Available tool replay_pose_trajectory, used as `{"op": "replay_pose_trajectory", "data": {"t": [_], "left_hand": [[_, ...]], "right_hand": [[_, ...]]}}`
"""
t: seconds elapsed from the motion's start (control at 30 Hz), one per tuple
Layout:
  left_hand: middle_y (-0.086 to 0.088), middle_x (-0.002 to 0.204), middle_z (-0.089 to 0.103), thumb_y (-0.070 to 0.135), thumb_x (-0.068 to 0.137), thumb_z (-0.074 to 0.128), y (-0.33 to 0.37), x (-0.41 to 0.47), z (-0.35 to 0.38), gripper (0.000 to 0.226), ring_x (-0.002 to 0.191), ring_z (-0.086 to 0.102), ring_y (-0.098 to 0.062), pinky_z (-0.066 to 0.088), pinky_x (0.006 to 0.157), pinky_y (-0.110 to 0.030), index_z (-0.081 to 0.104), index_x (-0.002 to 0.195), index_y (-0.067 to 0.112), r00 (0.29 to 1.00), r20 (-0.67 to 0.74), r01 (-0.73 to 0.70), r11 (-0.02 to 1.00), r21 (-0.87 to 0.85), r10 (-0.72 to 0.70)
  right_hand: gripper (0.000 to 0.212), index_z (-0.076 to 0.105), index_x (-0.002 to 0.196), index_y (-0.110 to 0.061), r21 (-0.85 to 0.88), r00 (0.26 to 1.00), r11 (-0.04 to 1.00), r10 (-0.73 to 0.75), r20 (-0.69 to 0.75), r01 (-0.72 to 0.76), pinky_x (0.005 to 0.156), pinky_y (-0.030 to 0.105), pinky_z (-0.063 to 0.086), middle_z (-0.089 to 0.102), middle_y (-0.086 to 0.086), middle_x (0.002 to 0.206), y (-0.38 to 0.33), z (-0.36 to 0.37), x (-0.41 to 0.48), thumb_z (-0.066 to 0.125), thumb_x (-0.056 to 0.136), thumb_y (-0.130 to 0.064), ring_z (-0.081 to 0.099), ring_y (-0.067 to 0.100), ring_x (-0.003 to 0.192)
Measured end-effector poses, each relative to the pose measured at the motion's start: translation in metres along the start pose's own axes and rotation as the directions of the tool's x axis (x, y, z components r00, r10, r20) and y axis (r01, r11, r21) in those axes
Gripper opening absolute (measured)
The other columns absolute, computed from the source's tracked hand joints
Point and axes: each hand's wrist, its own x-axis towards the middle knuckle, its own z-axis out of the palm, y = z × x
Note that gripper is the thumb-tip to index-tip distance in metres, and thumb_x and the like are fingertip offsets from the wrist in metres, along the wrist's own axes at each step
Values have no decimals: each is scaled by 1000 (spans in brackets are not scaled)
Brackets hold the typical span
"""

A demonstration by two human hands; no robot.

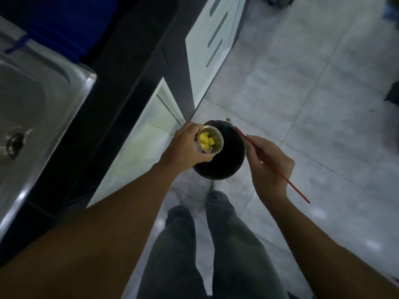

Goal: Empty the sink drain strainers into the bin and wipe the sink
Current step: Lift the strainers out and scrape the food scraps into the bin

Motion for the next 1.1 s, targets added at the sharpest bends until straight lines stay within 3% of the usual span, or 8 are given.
{"op": "replay_pose_trajectory", "data": {"t": [0.1, 0.23, 0.5, 0.67, 0.8, 0.87, 1.1], "left_hand": [[-1, 118, 57, 33, 55, 95, -25, 11, 18, 77, 110, 56, -21, 54, 87, -36, 59, 121, 15, 1000, 22, 18, 999, 32, -19], [2, 120, 55, 28, 57, 94, -50, 24, 38, 82, 112, 47, -13, 46, 87, -29, 56, 129, 16, 997, 76, 24, 997, 78, -30], [4, 117, 46, 25, 61, 90, -73, 50, 75, 84, 107, 40, -8, 40, 88, -23, 52, 137, 22, 977, 212, 10, 992, 126, -36], [-3, 125, 54, 28, 62, 90, -86, 57, 93, 83, 108, 38, -7, 39, 87, -25, 53, 137, 22, 974, 222, 9, 991, 137, -39], [-3, 122, 56, 30, 61, 91, -92, 58, 102, 83, 108, 37, -7, 43, 89, -30, 54, 135, 22, 972, 225, 29, 988, 153, -64], [-2, 124, 55, 34, 62, 90, -95, 60, 108, 84, 110, 42, -10, 42, 87, -28, 52, 137, 24, 966, 244, 44, 983, 176, -87], [-3, 125, 56, 32, 65, 89, -101, 65, 118, 82, 118, 47, -19, 44, 90, -30, 52, 137, 22, 960, 258, 49, 976, 213, -104]], "right_hand": [[17, 77, 109, -7, 10, 1000, 1000, 0, 20, 0, 85, 22, 61, 77, 3, 106, 18, 12, -13, 74, 93, -10, 73, 8, 94], [17, 78, 105, -4, 43, 982, 999, -13, 189, 5, 84, 32, 63, 78, 6, 104, 43, 30, -30, 78, 88, -7, 75, 12, 93], [19, 77, 109, -16, 108, 917, 976, 137, 375, -190, 88, 24, 61, 77, -3, 105, 87, 64, -22, 72, 91, -20, 73, 2, 93], [20, 77, 111, -14, 85, 907, 960, 221, 359, -267, 89, 31, 62, 78, -1, 102, 112, 73, -18, 72, 91, -19, 75, 5, 92], [20, 76, 110, -13, 72, 905, 949, 268, 330, -307, 87, 18, 59, 78, 1, 102, 125, 73, -25, 73, 91, -16, 74, 0, 89], [20, 76, 110, -12, 133, 890, 931, 274, 365, -341, 84, 17, 59, 78, 1, 101, 127, 74, -27, 73, 90, -14, 75, -1, 88], [17, 74, 104, -30, 179, 823, 865, 355, 443, -469, 80, 19, 61, 78, -9, 92, 132, 95, -17, 73, 88, -26, 75, -1, 82]]}}
